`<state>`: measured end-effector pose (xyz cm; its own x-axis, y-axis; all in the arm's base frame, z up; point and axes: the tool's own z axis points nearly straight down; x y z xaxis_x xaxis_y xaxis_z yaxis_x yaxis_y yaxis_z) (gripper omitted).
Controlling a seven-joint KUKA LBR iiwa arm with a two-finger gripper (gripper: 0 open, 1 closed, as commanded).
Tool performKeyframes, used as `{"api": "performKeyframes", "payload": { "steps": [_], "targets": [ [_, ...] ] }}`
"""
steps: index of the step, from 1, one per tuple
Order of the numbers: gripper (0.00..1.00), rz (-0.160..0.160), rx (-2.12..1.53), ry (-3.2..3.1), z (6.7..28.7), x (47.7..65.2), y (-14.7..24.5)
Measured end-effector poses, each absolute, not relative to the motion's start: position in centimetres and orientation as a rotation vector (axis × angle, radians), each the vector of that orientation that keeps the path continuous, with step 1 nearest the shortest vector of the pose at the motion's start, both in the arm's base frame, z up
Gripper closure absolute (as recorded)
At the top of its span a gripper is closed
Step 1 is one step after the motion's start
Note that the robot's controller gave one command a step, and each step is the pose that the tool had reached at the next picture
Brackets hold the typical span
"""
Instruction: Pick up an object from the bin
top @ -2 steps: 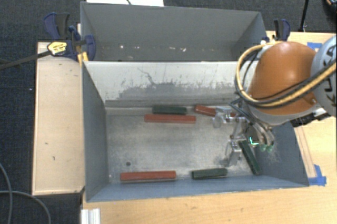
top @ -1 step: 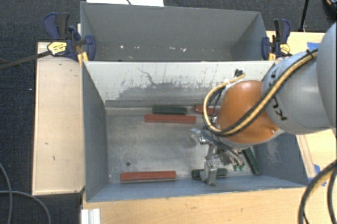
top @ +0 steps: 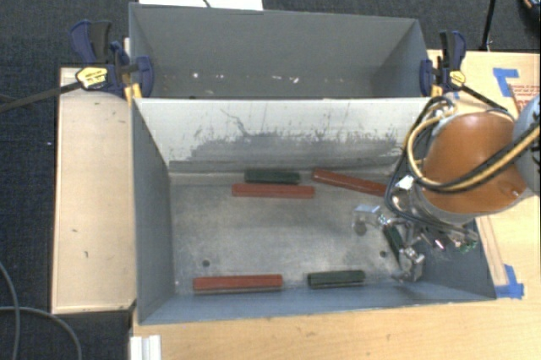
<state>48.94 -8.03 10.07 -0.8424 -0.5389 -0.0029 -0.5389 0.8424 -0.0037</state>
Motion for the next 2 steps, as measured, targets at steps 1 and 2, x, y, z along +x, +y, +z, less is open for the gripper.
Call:
{"api": "performKeyframes", "payload": {
  "steps": [1,2],
  "targets": [
    [0.00,0.014,-1.674,2.657,10.0,49.8,-14.5],
    [0.00,0.020,-1.518,2.748,7.2,53.1,-14.0]
  ]
}}
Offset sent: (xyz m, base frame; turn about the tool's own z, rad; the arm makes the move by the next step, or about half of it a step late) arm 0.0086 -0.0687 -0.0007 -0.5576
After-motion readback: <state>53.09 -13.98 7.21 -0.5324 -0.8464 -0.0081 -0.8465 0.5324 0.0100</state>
